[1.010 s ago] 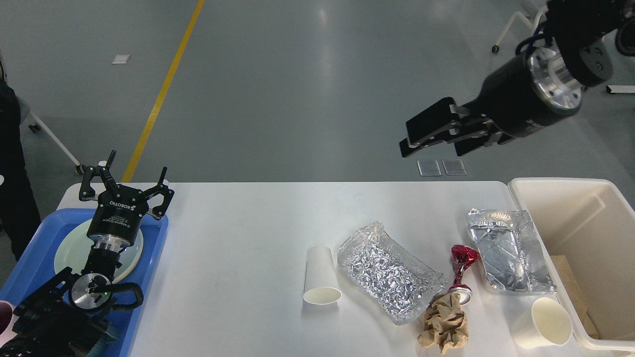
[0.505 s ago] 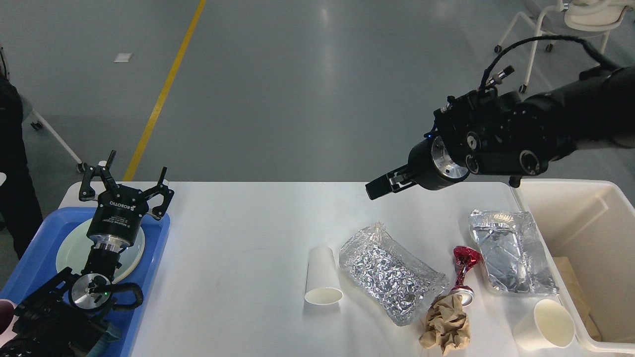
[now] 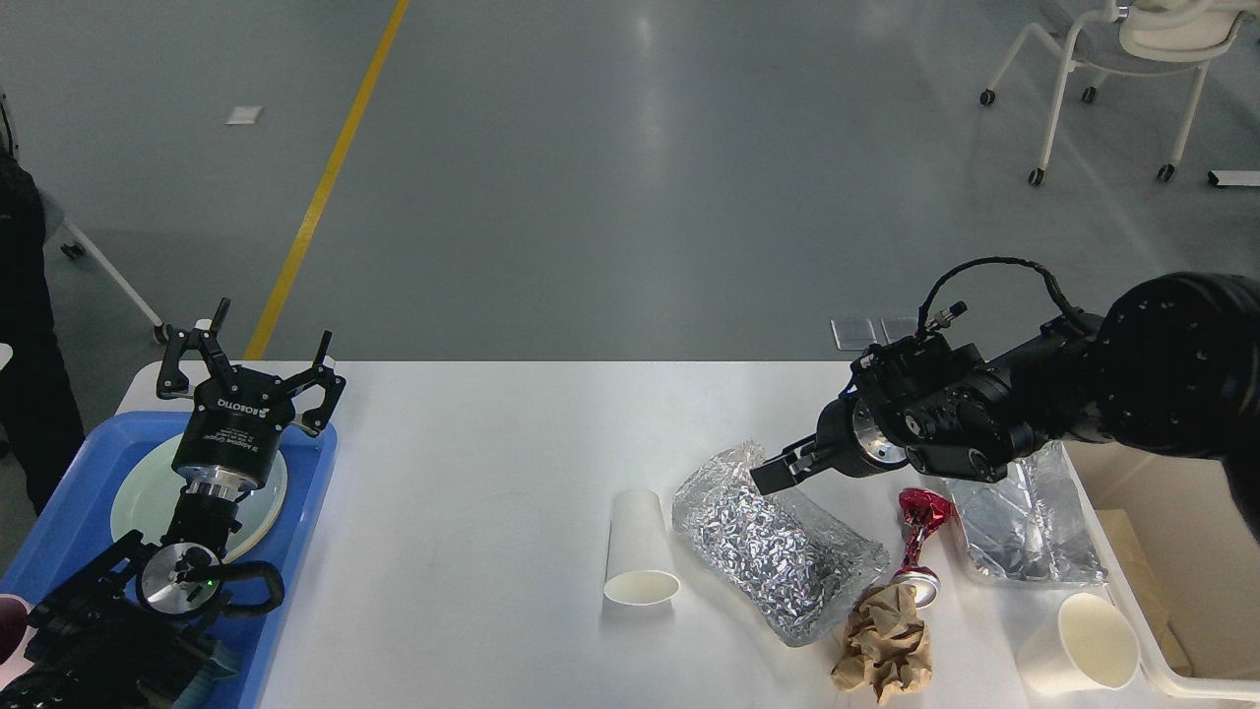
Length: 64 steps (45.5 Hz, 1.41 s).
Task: Tidy desktop
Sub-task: 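Move the right gripper down toward the crumpled foil, then grasp the crumpled foil with the right gripper and drop it in the bin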
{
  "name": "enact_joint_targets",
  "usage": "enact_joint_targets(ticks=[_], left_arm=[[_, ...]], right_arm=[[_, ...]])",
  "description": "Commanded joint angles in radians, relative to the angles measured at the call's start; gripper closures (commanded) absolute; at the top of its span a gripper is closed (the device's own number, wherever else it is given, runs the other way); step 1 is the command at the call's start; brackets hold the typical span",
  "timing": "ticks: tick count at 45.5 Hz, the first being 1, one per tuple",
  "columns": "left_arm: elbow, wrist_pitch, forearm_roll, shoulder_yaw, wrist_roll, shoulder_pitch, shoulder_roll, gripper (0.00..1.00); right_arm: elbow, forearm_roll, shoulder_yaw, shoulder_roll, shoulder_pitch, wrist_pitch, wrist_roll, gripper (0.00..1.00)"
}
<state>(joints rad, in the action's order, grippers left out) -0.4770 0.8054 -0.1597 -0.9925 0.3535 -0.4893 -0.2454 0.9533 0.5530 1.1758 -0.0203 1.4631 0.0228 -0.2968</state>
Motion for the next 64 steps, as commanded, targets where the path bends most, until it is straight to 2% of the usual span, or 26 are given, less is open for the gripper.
enact_joint_targets(ticks=[1,12,19,21,25,28,29,46,51,56,60,64], left_arm=[[0.000,0.000,0.000,0.000,0.001,-0.003,0.000,0.00],[0.000,0.000,0.000,0.000,0.001,0.000,0.000,0.00],[0.000,0.000,0.000,0.000,0.001,0.000,0.000,0.00],[0.000,0.000,0.000,0.000,0.001,0.000,0.000,0.00],[0.000,0.000,0.000,0.000,0.001,0.000,0.000,0.00],[0.000,0.000,0.000,0.000,0.001,0.000,0.000,0.00],[0.000,0.000,0.000,0.000,0.001,0.000,0.000,0.00],[0.000,0.000,0.000,0.000,0.001,0.000,0.000,0.00],[0.000,0.000,0.000,0.000,0.001,-0.003,0.000,0.00],[0.000,0.000,0.000,0.000,0.001,0.000,0.000,0.00],[0.000,0.000,0.000,0.000,0.001,0.000,0.000,0.00],[0.000,0.000,0.000,0.000,0.001,0.000,0.000,0.00]], right_arm=[[-0.022,-0.001,0.005,0.005,-0.038,-0.007,0.001,0.00],[-0.102,0.001,0.011,0.026,-0.133,-0.023,0.001,0.04],[-0.166,0.013,0.022,0.031,-0.202,-0.049,-0.001,0.21],[-0.176,0.015,0.041,0.031,-0.216,-0.056,-0.001,0.32],[-0.205,0.015,0.062,0.034,-0.250,-0.076,-0.001,0.67],[-0.220,0.016,0.064,0.040,-0.268,-0.084,-0.001,0.84],[-0.222,0.016,0.064,0.043,-0.270,-0.084,-0.001,1.00],[-0.165,0.010,0.076,0.042,-0.184,-0.081,-0.002,1.00],[-0.042,-0.002,0.082,0.033,-0.069,-0.075,-0.007,1.00],[0.142,-0.033,0.074,-0.052,0.181,-0.049,-0.027,1.00],[0.316,-0.048,0.084,-0.122,0.451,0.089,-0.051,1.00],[0.444,-0.050,0.074,-0.219,0.730,0.332,-0.094,1.00]])
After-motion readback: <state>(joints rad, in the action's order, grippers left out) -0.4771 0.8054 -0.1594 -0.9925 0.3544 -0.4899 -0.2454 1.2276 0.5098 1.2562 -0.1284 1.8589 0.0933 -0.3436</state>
